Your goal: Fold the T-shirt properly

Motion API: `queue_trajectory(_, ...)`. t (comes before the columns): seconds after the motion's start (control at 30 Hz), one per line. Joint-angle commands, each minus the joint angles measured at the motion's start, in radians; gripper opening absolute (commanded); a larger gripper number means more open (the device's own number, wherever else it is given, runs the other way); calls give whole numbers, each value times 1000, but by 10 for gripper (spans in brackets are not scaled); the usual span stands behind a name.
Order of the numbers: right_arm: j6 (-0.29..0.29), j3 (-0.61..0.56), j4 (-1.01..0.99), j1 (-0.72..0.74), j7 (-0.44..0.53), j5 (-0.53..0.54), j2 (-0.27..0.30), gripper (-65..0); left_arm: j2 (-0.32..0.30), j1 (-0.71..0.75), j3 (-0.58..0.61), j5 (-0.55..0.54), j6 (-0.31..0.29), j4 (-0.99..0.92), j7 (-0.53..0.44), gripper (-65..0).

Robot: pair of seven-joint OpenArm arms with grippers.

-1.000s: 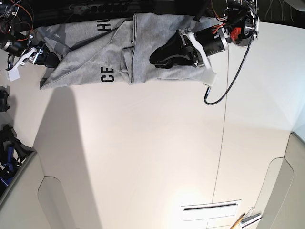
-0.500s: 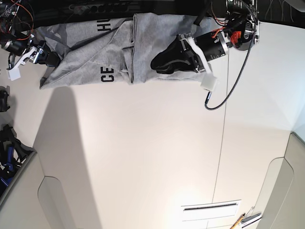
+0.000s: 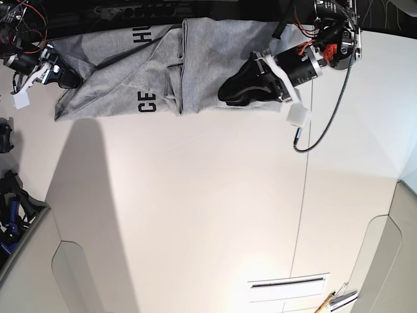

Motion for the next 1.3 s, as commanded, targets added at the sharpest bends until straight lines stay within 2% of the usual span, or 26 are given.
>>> queue_trajectory(0.0, 3, 6, 32, 8, -1, 45, 17, -650, -2, -2, -31, -16, -9, 19, -15, -405)
queue_trajectory(0.2, 3, 6, 167, 7, -50, 74, 5, -650, -13, 2, -194, 40, -9, 18, -14, -416)
queue_trajectory(0.37, 3, 6, 326, -2, -60, 75, -40, -650, -50, 37, -309, 145, -9, 18, -8, -419)
queue_trajectory(0.57, 4, 1, 471, -19, -72, 110, -116, -650, -77, 99, -380, 315, -9, 16, -11, -476)
queue_trajectory(0.67, 6, -25, 536, -47, -76, 135, -158, -650, -75, 118, -380, 350, -3, 16, -24, -580)
queue_trajectory(0.73, 6, -66, 579, -66, -78, 138, -186, -650, -76, 119, -380, 373, -3, 14, -24, -650)
queue_trajectory(1.0, 7, -354, 662, -112, -53, 123, -256, -650, -76, 119, -336, 438, -2, -80, -24, -650)
queue_trajectory(1.27, 6, -685, 662, -59, 105, -116, -288, -650, -76, 117, -268, 439, 1, -215, -39, -650)
